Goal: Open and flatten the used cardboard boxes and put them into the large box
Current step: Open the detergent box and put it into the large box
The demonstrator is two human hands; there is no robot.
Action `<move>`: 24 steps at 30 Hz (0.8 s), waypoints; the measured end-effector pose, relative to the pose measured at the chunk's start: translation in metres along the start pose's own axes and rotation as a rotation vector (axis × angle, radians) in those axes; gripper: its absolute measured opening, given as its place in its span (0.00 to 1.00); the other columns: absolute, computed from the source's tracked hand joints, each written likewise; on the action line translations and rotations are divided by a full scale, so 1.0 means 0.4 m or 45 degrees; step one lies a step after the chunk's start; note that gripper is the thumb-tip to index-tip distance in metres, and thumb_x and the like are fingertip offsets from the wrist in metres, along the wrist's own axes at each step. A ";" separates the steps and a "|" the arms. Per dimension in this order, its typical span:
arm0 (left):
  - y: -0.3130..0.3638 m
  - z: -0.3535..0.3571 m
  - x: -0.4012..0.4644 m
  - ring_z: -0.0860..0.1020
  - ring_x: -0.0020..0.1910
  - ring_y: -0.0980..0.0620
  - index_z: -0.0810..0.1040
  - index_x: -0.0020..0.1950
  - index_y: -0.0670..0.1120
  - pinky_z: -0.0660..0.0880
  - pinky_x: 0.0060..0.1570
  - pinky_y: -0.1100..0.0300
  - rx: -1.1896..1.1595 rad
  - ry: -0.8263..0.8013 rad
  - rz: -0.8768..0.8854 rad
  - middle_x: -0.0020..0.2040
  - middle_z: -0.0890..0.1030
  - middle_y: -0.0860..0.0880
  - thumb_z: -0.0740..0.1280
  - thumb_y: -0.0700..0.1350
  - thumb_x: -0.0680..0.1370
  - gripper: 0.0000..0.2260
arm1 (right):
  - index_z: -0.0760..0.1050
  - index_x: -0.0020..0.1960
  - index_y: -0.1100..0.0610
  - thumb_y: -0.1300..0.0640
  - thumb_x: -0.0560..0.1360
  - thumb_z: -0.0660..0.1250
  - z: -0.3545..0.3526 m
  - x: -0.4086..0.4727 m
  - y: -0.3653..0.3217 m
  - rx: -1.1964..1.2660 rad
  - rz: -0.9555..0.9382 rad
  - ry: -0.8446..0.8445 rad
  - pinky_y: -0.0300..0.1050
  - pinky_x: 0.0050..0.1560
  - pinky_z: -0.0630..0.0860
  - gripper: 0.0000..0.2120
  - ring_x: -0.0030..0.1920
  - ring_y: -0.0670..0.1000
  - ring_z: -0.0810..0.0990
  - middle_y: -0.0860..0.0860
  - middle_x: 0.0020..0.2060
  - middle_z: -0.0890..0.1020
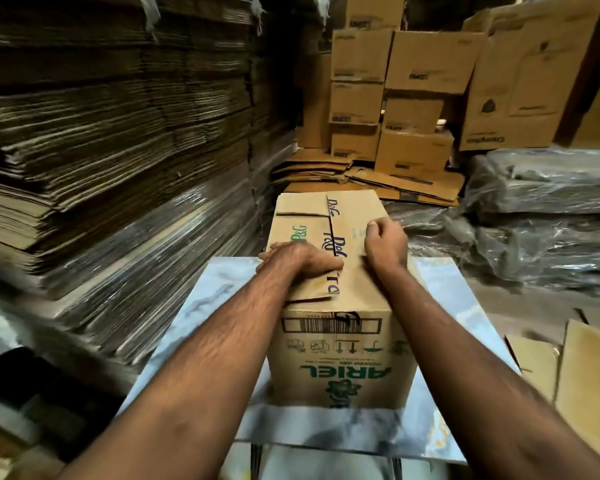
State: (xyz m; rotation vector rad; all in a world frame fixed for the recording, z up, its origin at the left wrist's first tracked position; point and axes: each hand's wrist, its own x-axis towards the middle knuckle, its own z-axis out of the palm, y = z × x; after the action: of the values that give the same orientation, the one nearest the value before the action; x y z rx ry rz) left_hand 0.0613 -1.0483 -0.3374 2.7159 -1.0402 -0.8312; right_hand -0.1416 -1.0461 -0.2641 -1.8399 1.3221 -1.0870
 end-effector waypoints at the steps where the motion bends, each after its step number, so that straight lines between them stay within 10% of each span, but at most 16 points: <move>1: -0.003 0.005 0.013 0.78 0.59 0.39 0.75 0.60 0.68 0.70 0.58 0.38 -0.046 0.091 0.067 0.64 0.80 0.53 0.58 0.86 0.36 0.54 | 0.81 0.54 0.62 0.56 0.80 0.60 0.001 0.003 0.012 -0.075 -0.083 -0.032 0.47 0.52 0.75 0.13 0.50 0.55 0.79 0.56 0.51 0.82; 4: -0.019 -0.097 -0.314 0.78 0.61 0.44 0.78 0.63 0.57 0.72 0.63 0.48 -0.143 0.250 0.141 0.63 0.79 0.52 0.61 0.83 0.55 0.46 | 0.82 0.50 0.60 0.56 0.78 0.62 -0.013 -0.005 0.020 -0.235 -0.256 -0.206 0.44 0.49 0.73 0.12 0.50 0.58 0.79 0.58 0.49 0.82; 7: -0.028 -0.185 -0.457 0.79 0.50 0.47 0.80 0.53 0.50 0.74 0.45 0.59 -0.404 0.139 0.162 0.54 0.80 0.45 0.67 0.68 0.69 0.24 | 0.82 0.54 0.54 0.48 0.78 0.62 -0.011 -0.045 0.006 -0.552 -0.587 -0.432 0.51 0.55 0.72 0.14 0.54 0.58 0.75 0.56 0.51 0.79; 18: -0.054 -0.285 -0.434 0.74 0.20 0.53 0.77 0.36 0.45 0.66 0.22 0.71 -0.410 -0.159 0.154 0.25 0.77 0.48 0.66 0.62 0.75 0.20 | 0.77 0.63 0.54 0.27 0.71 0.53 -0.006 -0.068 -0.035 -0.873 -0.890 -0.597 0.55 0.62 0.64 0.37 0.62 0.55 0.67 0.53 0.58 0.72; 24: -0.063 -0.289 -0.406 0.78 0.33 0.48 0.83 0.45 0.46 0.72 0.36 0.61 -0.566 -0.228 0.168 0.40 0.83 0.45 0.71 0.65 0.66 0.23 | 0.79 0.54 0.55 0.31 0.72 0.64 -0.051 -0.096 -0.075 -0.632 -0.995 -0.296 0.51 0.53 0.72 0.28 0.54 0.52 0.70 0.51 0.52 0.73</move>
State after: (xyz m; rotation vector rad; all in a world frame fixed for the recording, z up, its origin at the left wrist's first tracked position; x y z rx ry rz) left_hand 0.0376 -0.9337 -0.1741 2.2136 -0.9195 -1.1408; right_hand -0.1526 -1.0007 -0.2393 -2.8931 0.7694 -0.8873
